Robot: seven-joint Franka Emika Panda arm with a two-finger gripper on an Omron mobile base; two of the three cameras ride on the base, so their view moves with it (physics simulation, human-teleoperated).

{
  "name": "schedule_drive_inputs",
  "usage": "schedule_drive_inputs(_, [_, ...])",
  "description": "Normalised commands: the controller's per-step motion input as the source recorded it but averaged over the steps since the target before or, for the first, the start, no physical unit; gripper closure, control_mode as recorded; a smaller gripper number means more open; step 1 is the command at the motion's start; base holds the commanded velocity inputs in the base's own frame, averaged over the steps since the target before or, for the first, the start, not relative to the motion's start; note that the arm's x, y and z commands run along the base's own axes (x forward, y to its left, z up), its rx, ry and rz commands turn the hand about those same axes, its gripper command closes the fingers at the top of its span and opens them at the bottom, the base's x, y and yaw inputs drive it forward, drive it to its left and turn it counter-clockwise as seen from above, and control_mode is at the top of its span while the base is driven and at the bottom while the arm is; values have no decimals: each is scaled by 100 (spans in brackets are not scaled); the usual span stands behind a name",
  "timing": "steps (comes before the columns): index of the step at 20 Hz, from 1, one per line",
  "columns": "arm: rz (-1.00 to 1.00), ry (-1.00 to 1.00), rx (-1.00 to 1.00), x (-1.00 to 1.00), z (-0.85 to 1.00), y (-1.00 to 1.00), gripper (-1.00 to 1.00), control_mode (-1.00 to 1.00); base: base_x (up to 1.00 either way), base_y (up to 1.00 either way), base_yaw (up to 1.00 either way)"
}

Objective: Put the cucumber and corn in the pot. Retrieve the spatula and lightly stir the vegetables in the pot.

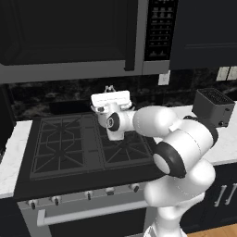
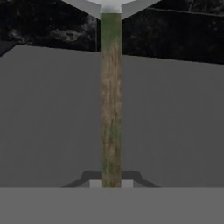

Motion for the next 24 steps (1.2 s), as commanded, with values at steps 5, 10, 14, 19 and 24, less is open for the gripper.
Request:
schedule_drive_inputs(5, [-14, 21, -8, 21, 13, 1, 100, -100, 0, 0, 0])
schedule_drive_inputs(10, [-13, 33, 3, 9, -12, -2, 100, -100, 0, 0, 0])
schedule_drive_inputs(14, [-5, 18, 2, 21, -3, 0, 100, -100, 0, 0, 0])
schedule_drive_inputs(19, [0, -3, 0, 7, -42, 0, 100, -100, 0, 0, 0])
schedule_drive_inputs(24, [0, -18, -3, 7, -36, 0, 100, -100, 0, 0, 0])
